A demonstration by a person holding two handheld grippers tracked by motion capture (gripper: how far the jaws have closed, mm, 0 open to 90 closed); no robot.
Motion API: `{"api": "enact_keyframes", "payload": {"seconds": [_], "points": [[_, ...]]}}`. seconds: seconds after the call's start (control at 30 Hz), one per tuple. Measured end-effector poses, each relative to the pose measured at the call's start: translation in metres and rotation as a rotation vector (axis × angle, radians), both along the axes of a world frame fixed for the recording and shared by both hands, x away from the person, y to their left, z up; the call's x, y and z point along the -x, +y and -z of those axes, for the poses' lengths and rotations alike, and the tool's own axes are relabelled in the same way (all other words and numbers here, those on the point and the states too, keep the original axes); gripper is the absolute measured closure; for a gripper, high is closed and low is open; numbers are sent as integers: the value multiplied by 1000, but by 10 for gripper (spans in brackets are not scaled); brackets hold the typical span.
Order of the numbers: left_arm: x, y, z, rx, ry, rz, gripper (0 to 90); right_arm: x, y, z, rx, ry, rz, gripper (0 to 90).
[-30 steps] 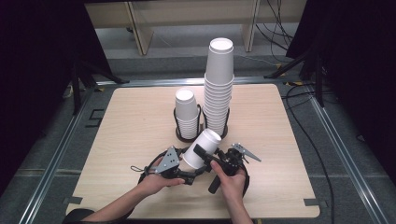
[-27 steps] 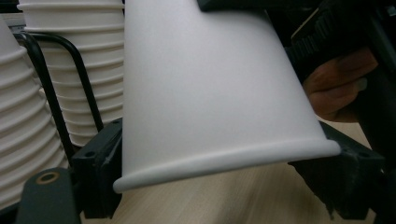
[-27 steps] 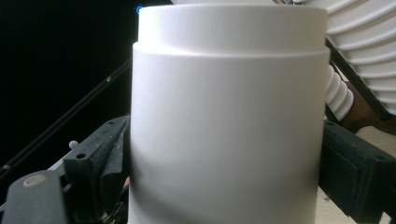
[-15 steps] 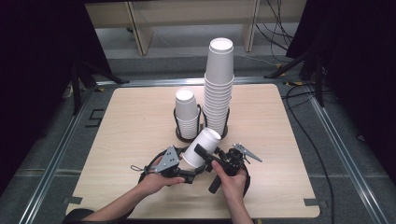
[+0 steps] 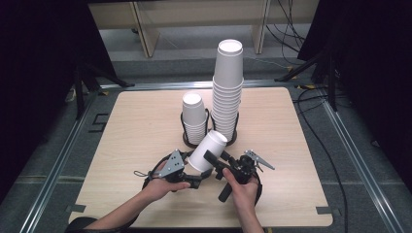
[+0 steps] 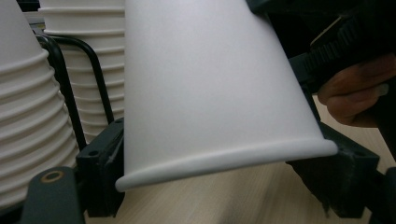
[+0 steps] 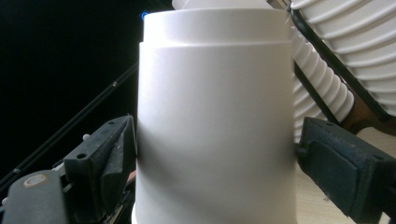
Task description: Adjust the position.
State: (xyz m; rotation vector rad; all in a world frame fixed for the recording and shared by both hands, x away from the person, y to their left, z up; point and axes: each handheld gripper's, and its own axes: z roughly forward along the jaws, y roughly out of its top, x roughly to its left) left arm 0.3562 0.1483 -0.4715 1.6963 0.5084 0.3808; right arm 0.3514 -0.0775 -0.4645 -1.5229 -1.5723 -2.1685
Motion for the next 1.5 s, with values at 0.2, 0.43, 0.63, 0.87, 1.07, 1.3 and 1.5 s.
{"api": "enact_keyframes", "payload": {"seconds": [0.2, 0.43, 0.63, 0.87, 1.07, 1.3, 1.5], "points": [[-3, 2, -2, 10, -24, 8, 179, 3, -8, 1, -2, -2, 19, 137], [-2, 7, -5, -23, 7, 10, 180, 9, -17, -3, 20, -24, 24, 138], [-4, 18, -13, -71, 22, 33, 176, 14, -34, 2, 96, -20, 24, 148], [-8, 33, -26, -100, 59, 39, 174, 16, -53, 6, 188, -52, 2, 160], [-13, 43, -36, -127, 53, 41, 173, 15, -69, 6, 268, -74, -4, 171], [-16, 47, -42, -119, 13, 56, 173, 14, -79, 4, 300, -77, 4, 178], [-14, 42, -41, -108, 21, 66, 173, 14, -78, 3, 262, -86, 12, 178]]}}
